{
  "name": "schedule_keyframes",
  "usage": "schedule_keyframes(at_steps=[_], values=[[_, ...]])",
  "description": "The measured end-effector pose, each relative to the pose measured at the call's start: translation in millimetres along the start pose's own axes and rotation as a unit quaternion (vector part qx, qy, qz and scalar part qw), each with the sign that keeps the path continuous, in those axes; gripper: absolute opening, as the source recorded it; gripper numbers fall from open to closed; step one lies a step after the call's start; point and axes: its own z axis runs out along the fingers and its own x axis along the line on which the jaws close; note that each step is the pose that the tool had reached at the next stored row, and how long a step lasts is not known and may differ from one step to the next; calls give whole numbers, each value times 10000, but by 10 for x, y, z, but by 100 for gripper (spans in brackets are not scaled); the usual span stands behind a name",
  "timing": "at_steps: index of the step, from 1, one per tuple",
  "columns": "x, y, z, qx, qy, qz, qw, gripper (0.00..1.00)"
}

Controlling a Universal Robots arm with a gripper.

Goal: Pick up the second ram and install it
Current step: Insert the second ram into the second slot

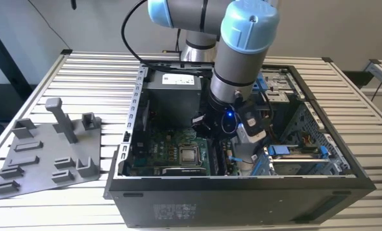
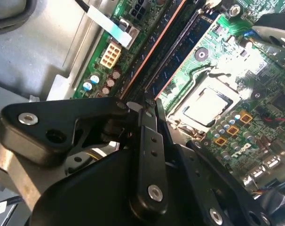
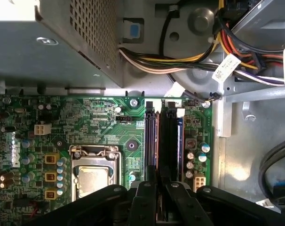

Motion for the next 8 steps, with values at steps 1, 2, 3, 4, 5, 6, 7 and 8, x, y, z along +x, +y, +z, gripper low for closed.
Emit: schedule_keyframes(at_steps=[1, 2, 3, 4, 5, 6, 7, 8], values=[[-1, 0, 1, -1, 0, 0, 10000, 14], [-2, 0, 1, -1, 0, -1, 10000, 14], [-2, 0, 1, -1, 0, -1, 10000, 14], [-2, 0, 1, -1, 0, -1, 10000, 14], [-2, 0, 1, -1, 0, -1, 10000, 14], [-3, 0, 2, -1, 0, -1, 10000, 14], [-3, 0, 2, -1, 0, -1, 10000, 14], [-3, 0, 2, -1, 0, -1, 10000, 14]])
